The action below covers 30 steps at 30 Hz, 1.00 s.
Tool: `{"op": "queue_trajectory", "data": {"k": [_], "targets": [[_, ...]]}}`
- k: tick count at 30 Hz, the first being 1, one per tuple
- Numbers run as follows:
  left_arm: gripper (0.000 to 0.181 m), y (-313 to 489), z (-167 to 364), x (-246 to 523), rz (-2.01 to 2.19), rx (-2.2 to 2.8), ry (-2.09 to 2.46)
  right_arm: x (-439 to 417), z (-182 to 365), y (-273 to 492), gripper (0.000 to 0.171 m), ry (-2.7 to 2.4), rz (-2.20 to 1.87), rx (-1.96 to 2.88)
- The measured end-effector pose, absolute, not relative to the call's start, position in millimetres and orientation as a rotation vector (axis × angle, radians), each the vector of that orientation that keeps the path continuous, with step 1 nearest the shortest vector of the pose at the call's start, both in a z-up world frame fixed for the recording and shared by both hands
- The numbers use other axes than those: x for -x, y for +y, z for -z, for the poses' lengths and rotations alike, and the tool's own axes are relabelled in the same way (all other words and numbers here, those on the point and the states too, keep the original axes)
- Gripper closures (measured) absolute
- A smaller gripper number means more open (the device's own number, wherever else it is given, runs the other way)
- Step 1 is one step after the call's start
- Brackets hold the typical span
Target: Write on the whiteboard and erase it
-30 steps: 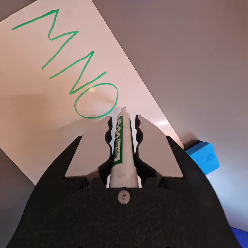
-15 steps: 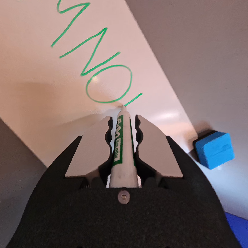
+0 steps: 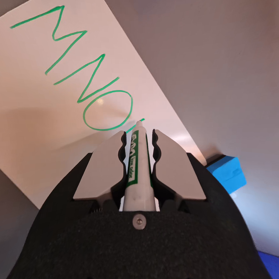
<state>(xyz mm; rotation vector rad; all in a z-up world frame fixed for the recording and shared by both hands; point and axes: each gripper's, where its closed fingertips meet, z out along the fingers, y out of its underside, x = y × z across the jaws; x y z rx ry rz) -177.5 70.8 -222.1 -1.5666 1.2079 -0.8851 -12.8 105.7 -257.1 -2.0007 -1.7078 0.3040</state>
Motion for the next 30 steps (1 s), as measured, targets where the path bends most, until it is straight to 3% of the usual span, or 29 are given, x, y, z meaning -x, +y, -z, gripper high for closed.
{"op": "queue_trajectory", "data": {"k": [30], "targets": [[0.161, 65, 224, 174, 0.898, 1.562, 1.234, -26, 249, 105, 0.137, -1.577, -0.284, 2.089]]}}
